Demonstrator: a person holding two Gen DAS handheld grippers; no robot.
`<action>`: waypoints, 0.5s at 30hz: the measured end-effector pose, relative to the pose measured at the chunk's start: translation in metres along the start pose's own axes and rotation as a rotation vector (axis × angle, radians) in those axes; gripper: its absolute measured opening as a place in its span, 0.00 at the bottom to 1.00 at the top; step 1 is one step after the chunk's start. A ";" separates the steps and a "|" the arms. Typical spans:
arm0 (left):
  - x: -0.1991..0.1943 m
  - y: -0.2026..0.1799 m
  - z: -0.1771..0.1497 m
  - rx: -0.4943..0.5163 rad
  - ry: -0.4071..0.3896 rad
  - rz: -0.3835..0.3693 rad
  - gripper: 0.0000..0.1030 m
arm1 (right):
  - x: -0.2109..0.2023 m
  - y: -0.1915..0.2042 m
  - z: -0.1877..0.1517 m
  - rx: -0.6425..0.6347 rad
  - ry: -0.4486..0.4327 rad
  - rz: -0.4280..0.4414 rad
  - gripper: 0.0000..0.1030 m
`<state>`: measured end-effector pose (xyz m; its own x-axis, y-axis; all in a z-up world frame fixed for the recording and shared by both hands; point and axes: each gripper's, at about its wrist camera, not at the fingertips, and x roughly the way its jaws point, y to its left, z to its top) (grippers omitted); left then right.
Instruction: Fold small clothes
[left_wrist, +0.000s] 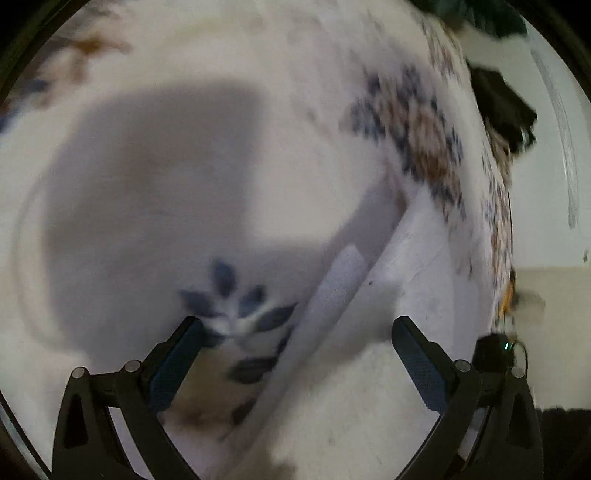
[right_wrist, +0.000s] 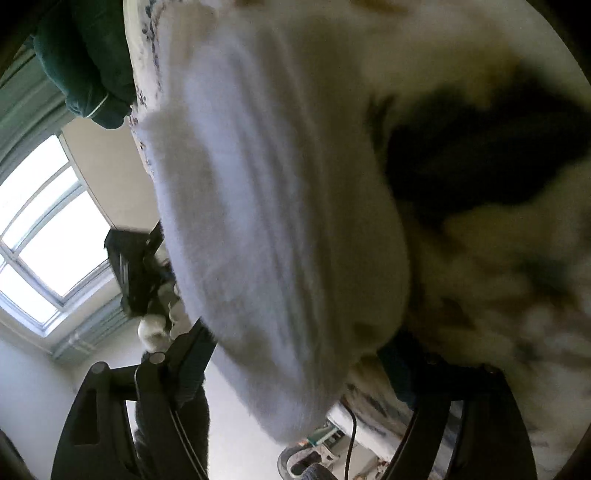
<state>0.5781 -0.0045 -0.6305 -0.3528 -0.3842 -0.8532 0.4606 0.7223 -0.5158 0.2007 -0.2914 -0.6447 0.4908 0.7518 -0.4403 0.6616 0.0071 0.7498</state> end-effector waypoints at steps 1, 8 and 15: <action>0.005 -0.005 0.000 0.023 0.017 -0.005 1.00 | 0.002 0.001 0.000 -0.007 -0.006 0.010 0.86; 0.019 -0.045 -0.024 0.127 0.068 -0.082 0.39 | 0.009 0.001 -0.002 0.011 -0.022 0.068 0.85; -0.017 -0.041 -0.072 -0.078 -0.156 -0.161 0.24 | 0.007 0.025 -0.014 -0.071 -0.021 -0.032 0.35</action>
<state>0.5067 0.0135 -0.5887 -0.2836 -0.5777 -0.7654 0.3424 0.6846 -0.6435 0.2125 -0.2767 -0.6218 0.4824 0.7367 -0.4738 0.6354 0.0780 0.7682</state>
